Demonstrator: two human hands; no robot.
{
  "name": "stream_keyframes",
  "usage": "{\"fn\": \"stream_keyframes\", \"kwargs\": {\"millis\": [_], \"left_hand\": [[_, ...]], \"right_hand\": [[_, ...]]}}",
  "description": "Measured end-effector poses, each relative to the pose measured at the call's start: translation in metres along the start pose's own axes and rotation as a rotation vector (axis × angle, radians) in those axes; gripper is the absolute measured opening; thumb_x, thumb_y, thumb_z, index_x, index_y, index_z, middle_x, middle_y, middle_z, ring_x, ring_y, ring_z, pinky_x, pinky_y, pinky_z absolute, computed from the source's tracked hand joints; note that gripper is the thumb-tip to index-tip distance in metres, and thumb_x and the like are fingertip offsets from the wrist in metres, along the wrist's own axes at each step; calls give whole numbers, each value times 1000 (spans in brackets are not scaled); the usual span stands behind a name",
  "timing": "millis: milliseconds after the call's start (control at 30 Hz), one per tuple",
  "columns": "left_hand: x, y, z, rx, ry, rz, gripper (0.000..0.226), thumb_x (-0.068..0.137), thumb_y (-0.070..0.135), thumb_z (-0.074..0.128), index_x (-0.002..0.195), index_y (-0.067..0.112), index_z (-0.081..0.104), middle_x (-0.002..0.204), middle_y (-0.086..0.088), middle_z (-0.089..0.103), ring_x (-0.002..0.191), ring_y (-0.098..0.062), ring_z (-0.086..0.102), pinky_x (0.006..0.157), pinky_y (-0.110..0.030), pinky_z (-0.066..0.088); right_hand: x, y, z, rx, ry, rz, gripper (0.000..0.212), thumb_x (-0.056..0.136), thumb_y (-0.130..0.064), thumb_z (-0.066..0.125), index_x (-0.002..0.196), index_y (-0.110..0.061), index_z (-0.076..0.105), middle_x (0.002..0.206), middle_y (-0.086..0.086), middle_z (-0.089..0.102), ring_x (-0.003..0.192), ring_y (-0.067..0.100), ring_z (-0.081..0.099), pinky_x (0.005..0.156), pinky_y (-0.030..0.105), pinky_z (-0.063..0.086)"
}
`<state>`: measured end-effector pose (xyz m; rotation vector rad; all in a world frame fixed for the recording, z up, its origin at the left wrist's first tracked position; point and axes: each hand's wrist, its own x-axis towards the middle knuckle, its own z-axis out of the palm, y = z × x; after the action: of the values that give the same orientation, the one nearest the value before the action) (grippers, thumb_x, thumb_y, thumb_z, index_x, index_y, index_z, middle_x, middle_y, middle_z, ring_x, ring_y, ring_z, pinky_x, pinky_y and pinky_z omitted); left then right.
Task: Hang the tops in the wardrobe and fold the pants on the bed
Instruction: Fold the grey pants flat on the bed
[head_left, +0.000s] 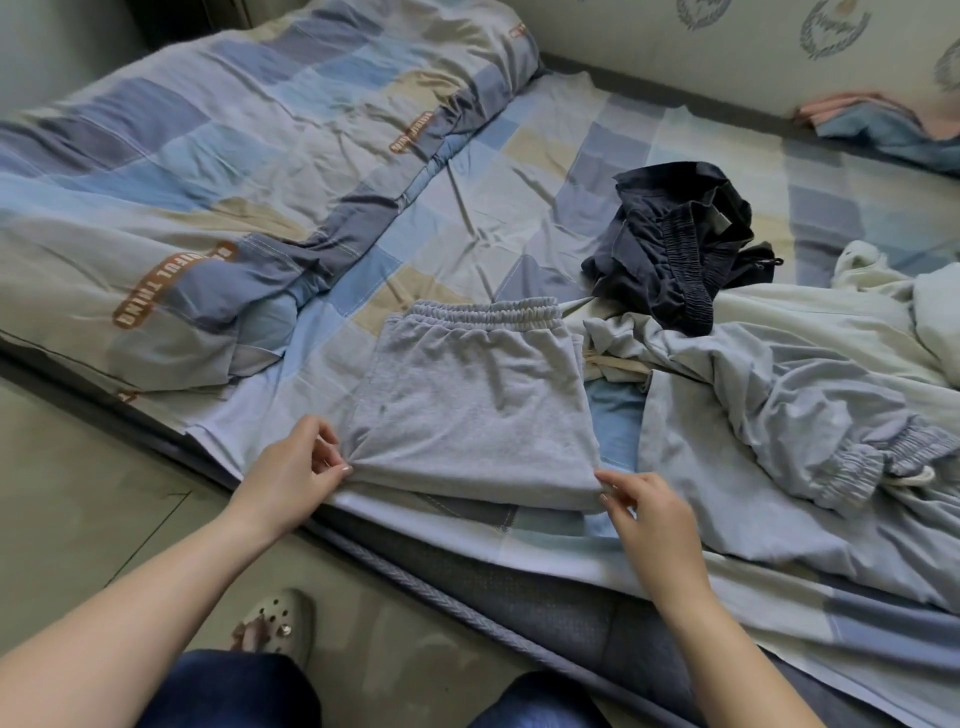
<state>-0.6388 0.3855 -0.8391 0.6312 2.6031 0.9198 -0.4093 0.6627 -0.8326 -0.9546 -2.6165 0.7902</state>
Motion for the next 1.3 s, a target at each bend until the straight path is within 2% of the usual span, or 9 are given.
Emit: {"fn": "stream_keyframes", "kwargs": {"millis": [200, 333, 500, 667, 800, 933, 1033, 1133, 1300], "left_hand": [[1, 20, -3, 207, -12, 175, 67, 76, 36, 77, 131, 18, 44, 107, 2, 59, 104, -21, 56, 87, -38, 44], [15, 68, 32, 324, 17, 464, 62, 92, 35, 54, 146, 14, 32, 150, -5, 37, 140, -21, 30, 113, -42, 25], [61, 94, 79, 516, -88, 345, 64, 98, 28, 32, 152, 12, 2, 161, -3, 3, 148, -15, -2, 118, -42, -4], [78, 43, 87, 741, -110, 246, 75, 90, 66, 16, 152, 28, -5, 160, 0, -13, 146, -18, -16, 111, -56, -16], [80, 13, 71, 637, -84, 118, 78, 85, 73, 13, 149, 36, -13, 159, -2, -20, 146, -20, -17, 113, -52, -9], [78, 9, 49, 329, -102, 79, 87, 85, 69, 40, 151, 35, -6, 160, -6, -13, 148, -23, -2, 118, -41, 6], [81, 15, 33, -44, -72, 115, 98, 75, 70, 51, 149, 41, -7, 161, 5, -4, 147, -11, 2, 112, -30, 16], [85, 20, 30, -81, -126, 157, 102, 72, 68, 58, 149, 44, -6, 161, 6, -3, 146, -8, 1, 113, -31, 15], [90, 24, 50, 34, -181, 259, 102, 73, 59, 69, 148, 45, 1, 160, 5, -9, 147, -14, 5, 114, -30, 19]], "right_hand": [[0, -10, 5, -81, -15, 25, 29, 85, -17, 69, 115, -17, 70, 98, 3, 55, 93, 23, 57, 76, 27, 41], [29, -69, 32, -126, 2, -224, 38, 91, -22, 61, 128, -14, 60, 139, 14, 47, 129, 32, 43, 105, 45, 35], [83, -102, 77, -258, -213, -226, 56, 98, -32, 39, 150, -28, 22, 161, 1, 3, 147, 17, -1, 117, 45, 2], [95, -68, 103, -584, -352, -275, 67, 93, -58, 24, 151, -34, 3, 160, 0, -15, 146, 16, -16, 112, 53, -13], [102, -47, 90, -629, -319, -205, 76, 86, -72, 18, 150, -38, -7, 158, 1, -20, 145, 18, -18, 111, 54, -14], [98, -38, 67, -520, -275, -102, 84, 83, -75, 32, 149, -41, -7, 156, 3, -26, 144, 22, -22, 114, 56, -2], [95, -33, 47, -340, -271, 12, 93, 76, -81, 37, 146, -45, -12, 154, -3, -28, 147, 28, 6, 112, 50, 28], [90, -34, 41, -241, -357, 68, 101, 73, -76, 52, 145, -48, -12, 156, 0, -23, 128, 29, 47, 96, 39, 47], [95, -39, 56, -143, -362, 10, 104, 71, -69, 63, 145, -50, -7, 158, 4, -15, 137, 28, 34, 107, 36, 36]]}}
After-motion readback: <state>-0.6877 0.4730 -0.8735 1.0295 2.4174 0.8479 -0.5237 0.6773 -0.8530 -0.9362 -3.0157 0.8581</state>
